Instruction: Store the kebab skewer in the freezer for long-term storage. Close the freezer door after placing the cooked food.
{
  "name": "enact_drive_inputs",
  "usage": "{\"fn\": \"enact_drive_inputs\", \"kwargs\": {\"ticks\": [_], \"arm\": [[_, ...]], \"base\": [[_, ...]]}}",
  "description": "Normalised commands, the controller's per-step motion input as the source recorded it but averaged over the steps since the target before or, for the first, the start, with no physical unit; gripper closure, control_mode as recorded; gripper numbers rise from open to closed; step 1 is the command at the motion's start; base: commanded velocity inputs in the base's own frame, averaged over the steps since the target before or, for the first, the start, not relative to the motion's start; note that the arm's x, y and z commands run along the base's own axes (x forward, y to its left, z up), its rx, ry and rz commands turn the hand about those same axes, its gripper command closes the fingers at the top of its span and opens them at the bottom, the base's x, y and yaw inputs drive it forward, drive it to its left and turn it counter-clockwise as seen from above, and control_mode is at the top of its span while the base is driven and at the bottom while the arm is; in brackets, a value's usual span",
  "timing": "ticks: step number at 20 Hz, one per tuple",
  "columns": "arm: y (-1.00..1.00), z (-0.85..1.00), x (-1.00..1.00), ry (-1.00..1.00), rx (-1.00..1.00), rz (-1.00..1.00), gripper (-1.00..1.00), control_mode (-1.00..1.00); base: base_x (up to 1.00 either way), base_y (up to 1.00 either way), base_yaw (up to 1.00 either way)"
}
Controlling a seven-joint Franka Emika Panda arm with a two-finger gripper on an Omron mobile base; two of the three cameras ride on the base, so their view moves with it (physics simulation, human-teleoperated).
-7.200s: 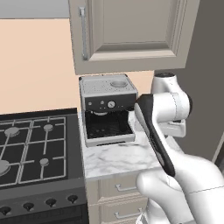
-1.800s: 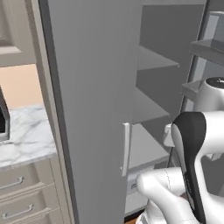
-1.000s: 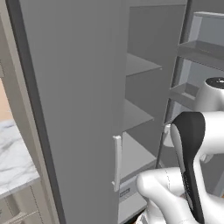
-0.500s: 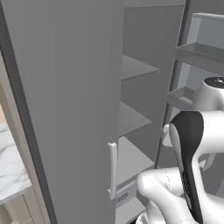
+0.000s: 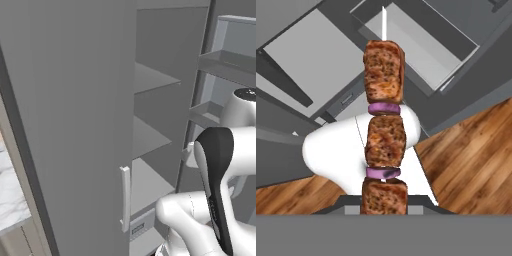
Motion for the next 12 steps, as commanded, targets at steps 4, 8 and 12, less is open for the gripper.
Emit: {"fn": "enact_drive_inputs", "kwargs": {"ticks": [4,8,12], "arm": [[0.0,0.0,0.0,0.0,0.0,0.0,1.0,1.0],[0.0,0.0,0.0,0.0,0.0,0.0,1.0,1.0],[0.0,0.0,0.0,0.0,0.0,0.0,1.0,1.0]], "base": [[0.45,-0.16,0.0],[0.41,-0.26,0.01],[0.55,-0.25,0.03]]}}
